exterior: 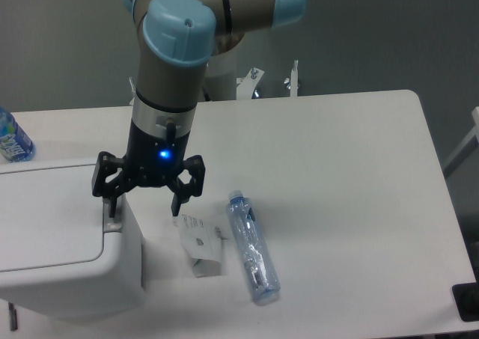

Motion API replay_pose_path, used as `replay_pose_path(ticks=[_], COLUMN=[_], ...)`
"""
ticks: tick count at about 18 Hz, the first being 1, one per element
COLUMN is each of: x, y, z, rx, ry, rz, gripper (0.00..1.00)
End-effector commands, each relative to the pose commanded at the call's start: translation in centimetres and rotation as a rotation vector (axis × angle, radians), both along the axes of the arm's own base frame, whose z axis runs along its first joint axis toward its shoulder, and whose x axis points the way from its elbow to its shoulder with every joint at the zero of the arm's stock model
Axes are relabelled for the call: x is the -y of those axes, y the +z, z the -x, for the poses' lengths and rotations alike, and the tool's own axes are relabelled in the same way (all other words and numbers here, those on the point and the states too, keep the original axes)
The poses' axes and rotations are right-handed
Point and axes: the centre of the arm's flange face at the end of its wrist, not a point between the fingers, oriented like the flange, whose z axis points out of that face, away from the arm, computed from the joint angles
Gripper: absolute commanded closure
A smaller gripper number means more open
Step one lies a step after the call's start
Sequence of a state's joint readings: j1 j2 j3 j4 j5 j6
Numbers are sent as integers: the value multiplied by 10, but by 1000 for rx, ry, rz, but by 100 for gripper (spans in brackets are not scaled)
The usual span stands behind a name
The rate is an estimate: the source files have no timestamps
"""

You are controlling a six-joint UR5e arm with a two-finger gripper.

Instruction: Open the trash can

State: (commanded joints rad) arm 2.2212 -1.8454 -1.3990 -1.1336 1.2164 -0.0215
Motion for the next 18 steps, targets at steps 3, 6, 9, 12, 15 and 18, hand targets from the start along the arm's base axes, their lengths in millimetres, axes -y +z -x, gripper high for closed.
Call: replay_pose_path(ticks=[3, 6, 9, 12, 15, 18], x=[0, 0, 0, 0, 0, 0], y=[-2, -2, -2, -3, -4, 1], z=[0, 0, 0, 0, 0, 0], rx=[1, 1, 2, 2, 1, -7], ry=[0, 0, 0, -1, -3, -3], rz=[1, 1, 2, 4, 3, -8], gripper=[0, 0, 0, 0, 0, 0])
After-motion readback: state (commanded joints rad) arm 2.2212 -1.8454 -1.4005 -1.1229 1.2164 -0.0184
